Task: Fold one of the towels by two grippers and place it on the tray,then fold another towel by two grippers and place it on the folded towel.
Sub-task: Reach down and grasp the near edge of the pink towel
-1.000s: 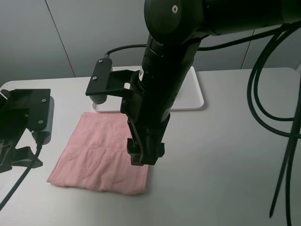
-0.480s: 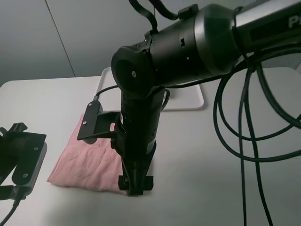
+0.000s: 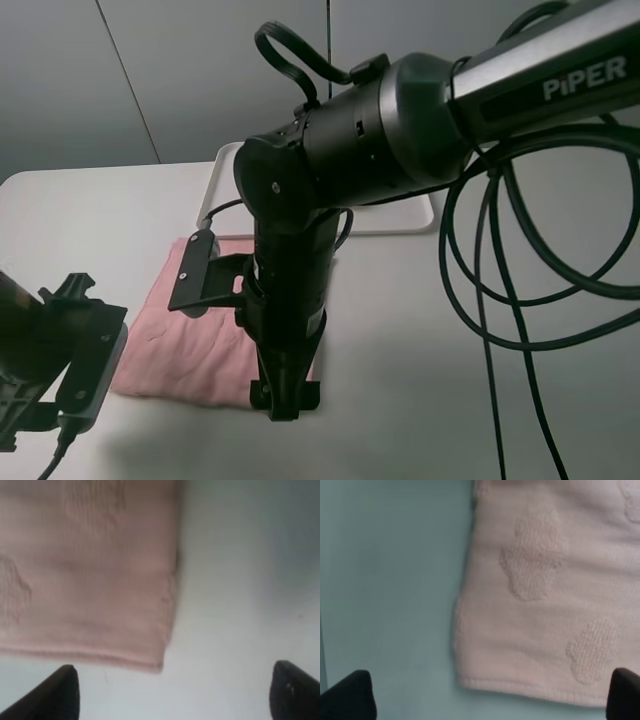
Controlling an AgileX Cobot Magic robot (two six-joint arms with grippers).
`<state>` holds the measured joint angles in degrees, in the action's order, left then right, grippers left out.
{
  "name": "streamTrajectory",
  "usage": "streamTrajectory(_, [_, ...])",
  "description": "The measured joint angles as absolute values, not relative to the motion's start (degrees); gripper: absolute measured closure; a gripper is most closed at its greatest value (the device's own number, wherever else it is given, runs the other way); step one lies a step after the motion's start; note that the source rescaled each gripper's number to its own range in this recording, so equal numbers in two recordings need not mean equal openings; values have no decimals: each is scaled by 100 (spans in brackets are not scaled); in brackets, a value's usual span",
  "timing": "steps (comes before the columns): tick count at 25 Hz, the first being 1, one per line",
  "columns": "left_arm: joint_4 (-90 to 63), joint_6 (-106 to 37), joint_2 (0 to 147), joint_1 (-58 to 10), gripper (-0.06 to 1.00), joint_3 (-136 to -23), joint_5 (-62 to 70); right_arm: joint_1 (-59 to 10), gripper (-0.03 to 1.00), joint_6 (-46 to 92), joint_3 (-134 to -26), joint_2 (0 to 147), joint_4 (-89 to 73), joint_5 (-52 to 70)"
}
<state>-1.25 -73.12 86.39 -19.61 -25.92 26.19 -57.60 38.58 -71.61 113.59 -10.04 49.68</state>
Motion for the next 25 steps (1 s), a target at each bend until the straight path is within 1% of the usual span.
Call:
streamTrajectory(4, [-147, -7312, 9163, -2263, -4, -2592, 2401, -5760, -3, 3870, -7161, 11359, -1004, 4931])
streamTrajectory(8, [-67, -7253, 9504, -2301, -4, -2602, 2319, -5760, -3, 3882, -7140, 11359, -1004, 4921])
streamTrajectory(14, [240, -6844, 9523, -2305, -4, -2602, 2171, -5760, -3, 3882, -7120, 11359, -1004, 4856])
streamTrajectory(25, [391, -6757, 9523, -2305, -4, -2602, 2115, -5760, -3, 3882, -7120, 11359, -1049, 4835])
